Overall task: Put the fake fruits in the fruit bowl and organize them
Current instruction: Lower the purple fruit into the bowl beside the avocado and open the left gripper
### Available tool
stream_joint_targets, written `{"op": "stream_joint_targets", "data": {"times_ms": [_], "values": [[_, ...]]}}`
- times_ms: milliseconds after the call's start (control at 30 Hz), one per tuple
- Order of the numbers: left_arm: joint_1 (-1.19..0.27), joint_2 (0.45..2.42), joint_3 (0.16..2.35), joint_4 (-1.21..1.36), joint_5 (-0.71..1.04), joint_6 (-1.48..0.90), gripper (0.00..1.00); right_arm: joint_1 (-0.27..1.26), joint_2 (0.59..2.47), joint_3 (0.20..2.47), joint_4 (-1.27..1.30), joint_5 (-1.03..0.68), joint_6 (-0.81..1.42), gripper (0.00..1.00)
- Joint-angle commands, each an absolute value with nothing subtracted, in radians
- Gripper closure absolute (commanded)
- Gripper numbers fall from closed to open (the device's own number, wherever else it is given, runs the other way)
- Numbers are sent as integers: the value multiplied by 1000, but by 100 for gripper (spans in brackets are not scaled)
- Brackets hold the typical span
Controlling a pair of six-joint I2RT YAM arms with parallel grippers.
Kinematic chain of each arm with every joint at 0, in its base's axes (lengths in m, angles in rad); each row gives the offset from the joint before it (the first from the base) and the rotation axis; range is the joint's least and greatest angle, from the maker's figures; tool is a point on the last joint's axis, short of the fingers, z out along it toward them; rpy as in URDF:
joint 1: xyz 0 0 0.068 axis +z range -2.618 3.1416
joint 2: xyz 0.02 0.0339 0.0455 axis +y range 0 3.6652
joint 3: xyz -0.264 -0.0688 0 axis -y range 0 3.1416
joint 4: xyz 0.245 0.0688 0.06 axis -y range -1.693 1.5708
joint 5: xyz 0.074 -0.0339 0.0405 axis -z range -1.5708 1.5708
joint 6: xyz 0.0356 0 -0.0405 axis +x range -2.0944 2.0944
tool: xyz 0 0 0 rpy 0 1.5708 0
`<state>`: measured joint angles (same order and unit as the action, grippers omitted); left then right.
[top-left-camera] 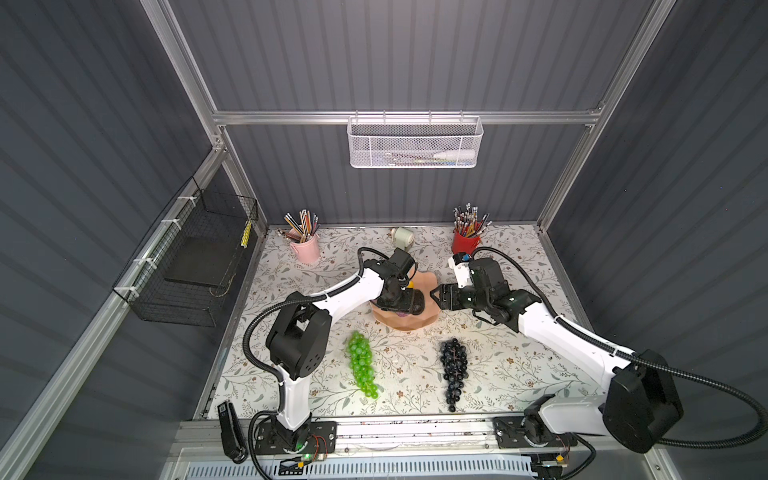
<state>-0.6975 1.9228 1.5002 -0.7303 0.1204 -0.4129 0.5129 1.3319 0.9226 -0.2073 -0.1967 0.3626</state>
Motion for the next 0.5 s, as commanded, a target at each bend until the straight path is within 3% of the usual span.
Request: {"op": "stream_joint_targets", "data": {"times_ms": [0, 267, 467], "values": [[-696, 1941, 1484, -705, 138, -402, 55, 510, 1319, 931, -211, -199, 372, 25], [-698, 1940, 1442, -686, 86, -409, 43, 509, 1308, 920, -211, -195, 373, 25], [-698, 1923, 1424, -677, 49, -401, 39, 510, 1310, 916, -205, -198, 373, 25]]}}
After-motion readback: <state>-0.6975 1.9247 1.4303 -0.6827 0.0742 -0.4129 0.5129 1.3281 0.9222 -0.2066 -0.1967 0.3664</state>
